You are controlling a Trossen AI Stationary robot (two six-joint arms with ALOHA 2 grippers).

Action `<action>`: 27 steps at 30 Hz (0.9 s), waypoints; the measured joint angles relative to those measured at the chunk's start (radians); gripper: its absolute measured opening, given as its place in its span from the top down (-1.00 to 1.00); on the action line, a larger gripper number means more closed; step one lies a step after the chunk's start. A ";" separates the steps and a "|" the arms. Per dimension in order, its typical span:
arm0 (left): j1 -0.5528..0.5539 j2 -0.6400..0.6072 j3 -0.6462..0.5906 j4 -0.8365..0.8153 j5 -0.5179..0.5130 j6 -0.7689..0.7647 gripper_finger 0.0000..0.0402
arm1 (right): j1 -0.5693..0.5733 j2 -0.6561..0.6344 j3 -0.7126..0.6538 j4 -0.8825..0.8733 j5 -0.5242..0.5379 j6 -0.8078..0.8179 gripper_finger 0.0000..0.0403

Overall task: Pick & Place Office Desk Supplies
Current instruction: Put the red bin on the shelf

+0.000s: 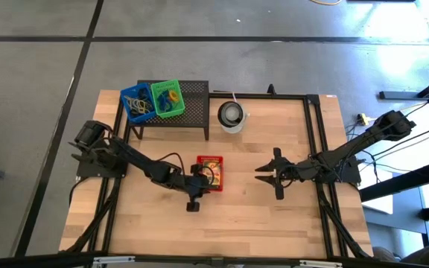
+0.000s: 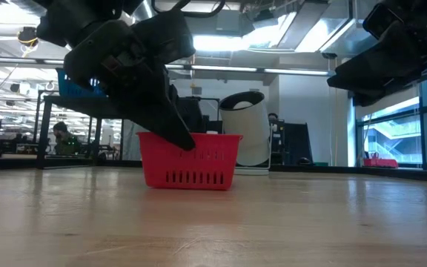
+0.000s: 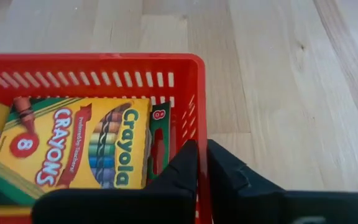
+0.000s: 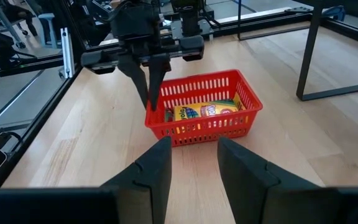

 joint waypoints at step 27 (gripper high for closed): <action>0.006 -0.111 0.328 -0.350 -0.054 0.185 0.98 | 0.000 0.000 0.000 -0.002 0.002 0.000 0.36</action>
